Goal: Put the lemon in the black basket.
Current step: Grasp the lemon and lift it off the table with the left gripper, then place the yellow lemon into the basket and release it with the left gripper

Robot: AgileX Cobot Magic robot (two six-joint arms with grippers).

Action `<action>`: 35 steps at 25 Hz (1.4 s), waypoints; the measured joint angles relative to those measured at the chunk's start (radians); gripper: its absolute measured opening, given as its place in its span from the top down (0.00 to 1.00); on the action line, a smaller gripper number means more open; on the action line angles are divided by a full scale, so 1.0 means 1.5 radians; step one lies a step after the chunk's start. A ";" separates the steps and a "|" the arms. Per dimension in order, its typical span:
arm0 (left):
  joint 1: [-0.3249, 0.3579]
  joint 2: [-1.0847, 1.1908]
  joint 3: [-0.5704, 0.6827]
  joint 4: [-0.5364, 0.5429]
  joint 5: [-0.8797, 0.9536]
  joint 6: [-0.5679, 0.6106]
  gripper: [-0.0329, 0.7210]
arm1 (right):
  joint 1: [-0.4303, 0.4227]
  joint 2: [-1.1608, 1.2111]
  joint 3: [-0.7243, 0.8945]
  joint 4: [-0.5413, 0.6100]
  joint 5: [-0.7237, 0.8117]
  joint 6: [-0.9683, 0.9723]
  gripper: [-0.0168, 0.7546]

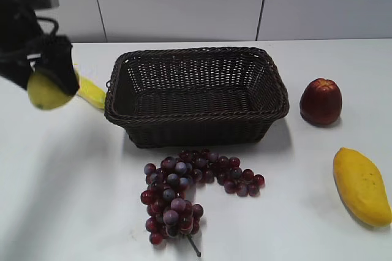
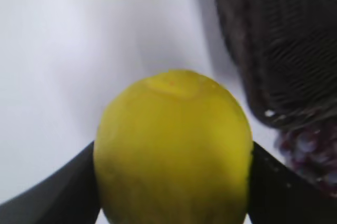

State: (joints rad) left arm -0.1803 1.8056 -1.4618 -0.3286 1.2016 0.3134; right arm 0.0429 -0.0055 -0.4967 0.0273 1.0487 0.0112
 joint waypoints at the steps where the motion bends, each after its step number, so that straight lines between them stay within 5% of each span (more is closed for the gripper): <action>1: -0.002 -0.005 -0.032 -0.015 0.002 -0.001 0.21 | 0.000 0.000 0.000 0.000 0.000 0.000 0.26; 6: -0.049 -0.007 -0.124 -0.070 -0.072 -0.003 0.21 | 0.000 0.000 0.000 0.000 0.000 0.000 0.26; 16: -0.167 0.133 -0.130 -0.078 -0.195 -0.005 0.21 | 0.000 0.000 0.000 0.000 0.000 0.000 0.26; 23: -0.180 0.181 -0.131 -0.076 -0.200 -0.005 0.09 | 0.000 0.000 0.000 0.000 0.000 0.000 0.26; 35: -0.179 0.055 -0.285 0.003 -0.003 -0.039 0.08 | 0.000 0.000 0.000 0.000 0.000 0.000 0.26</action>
State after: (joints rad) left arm -0.4494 1.8884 -1.8889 -0.3235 1.1973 0.2546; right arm 0.0429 -0.0055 -0.4967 0.0273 1.0487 0.0112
